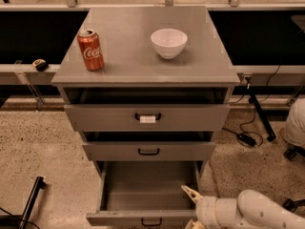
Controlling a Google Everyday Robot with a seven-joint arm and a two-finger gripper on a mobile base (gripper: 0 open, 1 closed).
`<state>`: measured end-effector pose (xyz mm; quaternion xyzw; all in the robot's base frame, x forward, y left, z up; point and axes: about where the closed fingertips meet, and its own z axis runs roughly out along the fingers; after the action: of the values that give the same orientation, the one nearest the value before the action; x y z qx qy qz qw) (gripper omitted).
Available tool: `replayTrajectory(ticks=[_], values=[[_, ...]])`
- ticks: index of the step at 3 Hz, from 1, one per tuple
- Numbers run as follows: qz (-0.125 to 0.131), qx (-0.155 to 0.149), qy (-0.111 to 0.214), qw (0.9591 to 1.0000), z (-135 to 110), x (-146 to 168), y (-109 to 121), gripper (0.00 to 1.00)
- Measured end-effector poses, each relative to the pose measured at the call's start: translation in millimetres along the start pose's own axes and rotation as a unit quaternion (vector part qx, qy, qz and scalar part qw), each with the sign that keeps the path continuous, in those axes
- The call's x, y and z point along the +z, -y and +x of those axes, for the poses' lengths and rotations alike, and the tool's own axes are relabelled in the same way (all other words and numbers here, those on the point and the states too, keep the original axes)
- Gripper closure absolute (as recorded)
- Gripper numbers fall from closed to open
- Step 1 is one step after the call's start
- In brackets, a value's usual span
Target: Close bottom drawer
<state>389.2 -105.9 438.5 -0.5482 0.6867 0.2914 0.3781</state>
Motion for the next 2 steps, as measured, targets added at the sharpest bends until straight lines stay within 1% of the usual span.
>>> replayTrajectory(ticks=[1, 2], values=[[0.028, 0.007, -0.006, 0.9996, 14.8, 11.7, 10.4, 0.0], [0.028, 0.006, -0.006, 0.9996, 14.3, 11.3, 10.8, 0.0]])
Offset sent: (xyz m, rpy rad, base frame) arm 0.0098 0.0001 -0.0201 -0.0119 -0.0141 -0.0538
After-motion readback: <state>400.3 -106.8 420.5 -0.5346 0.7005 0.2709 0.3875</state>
